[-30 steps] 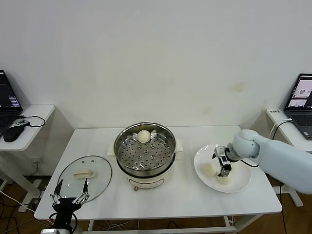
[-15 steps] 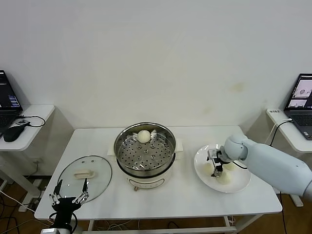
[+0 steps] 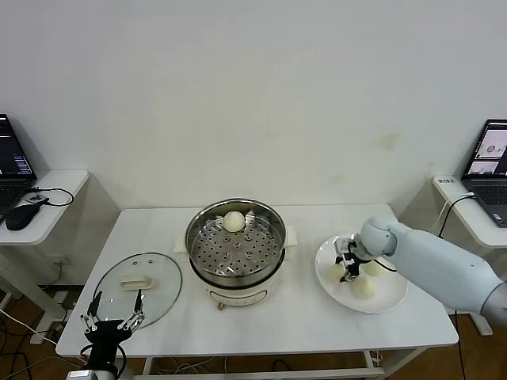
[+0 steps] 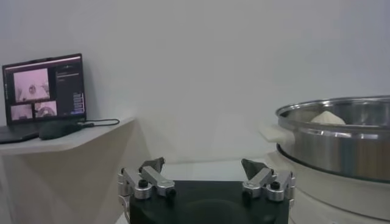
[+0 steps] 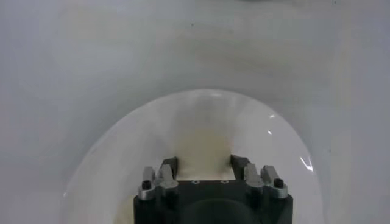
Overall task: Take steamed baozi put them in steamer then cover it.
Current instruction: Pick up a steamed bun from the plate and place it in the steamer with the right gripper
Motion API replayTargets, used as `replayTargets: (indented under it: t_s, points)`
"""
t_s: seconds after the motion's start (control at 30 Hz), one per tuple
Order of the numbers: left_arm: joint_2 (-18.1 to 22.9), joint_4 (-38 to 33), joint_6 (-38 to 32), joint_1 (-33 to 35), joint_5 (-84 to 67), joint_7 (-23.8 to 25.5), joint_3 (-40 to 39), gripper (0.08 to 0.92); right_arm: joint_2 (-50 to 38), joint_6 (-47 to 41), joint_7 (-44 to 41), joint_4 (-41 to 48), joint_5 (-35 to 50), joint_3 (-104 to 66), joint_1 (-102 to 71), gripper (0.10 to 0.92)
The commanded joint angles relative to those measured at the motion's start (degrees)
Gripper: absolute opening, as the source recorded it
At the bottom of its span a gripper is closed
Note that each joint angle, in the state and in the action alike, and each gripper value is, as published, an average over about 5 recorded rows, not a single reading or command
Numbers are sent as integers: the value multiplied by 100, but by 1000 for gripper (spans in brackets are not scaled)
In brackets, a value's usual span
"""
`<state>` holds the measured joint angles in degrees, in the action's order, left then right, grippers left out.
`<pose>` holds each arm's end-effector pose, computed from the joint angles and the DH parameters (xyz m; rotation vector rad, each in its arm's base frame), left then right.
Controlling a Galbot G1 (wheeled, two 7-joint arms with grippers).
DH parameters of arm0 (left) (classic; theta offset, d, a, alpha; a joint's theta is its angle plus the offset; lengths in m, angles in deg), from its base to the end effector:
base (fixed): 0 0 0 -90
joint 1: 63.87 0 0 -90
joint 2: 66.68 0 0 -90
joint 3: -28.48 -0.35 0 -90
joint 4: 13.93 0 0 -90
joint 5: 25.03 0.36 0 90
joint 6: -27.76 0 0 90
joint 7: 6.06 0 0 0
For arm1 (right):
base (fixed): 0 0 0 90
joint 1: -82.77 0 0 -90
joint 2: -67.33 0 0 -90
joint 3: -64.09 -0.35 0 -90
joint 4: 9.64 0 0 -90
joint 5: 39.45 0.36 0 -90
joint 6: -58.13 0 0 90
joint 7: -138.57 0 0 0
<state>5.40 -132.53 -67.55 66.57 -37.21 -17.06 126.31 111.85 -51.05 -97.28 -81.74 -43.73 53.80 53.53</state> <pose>0.1373 0.0956 -0.3217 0.2148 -3.0438 -0.1971 0.5214 -0.0921 -0.2218 1.2191 -1.4362 1.4020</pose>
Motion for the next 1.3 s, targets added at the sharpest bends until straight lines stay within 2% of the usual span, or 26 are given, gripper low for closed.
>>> replayTargets:
  t_s: [0.03, 0.2, 0.4, 0.7, 1.03, 1.3]
  points:
    - [-31, -17, 10, -10, -15, 7, 25, 823, -214, -160, -215, -455, 563, 504, 1323, 570]
    - [-36, -31, 9, -15, -18, 14, 21, 823, -216, -399, -196, -807, 1182, 1066, 2475, 576]
    - [-42, -49, 14, -28, -16, 25, 28, 823, 284, -841, -53, -1138, 2082, 1552, 3735, 584]
    - [-25, -119, 22, -51, -19, 25, 75, 823, 1594, -1467, 548, -1132, 3256, 1658, 3667, 585]
    - [8, -173, 15, -30, -10, 25, 149, 823, 2745, -2156, 1413, -680, 3640, 1646, 2571, 585]
    - [28, -201, 4, -22, -5, 25, 159, 823, 3423, -2083, 1556, 224, 3365, 1534, 2041, 585]
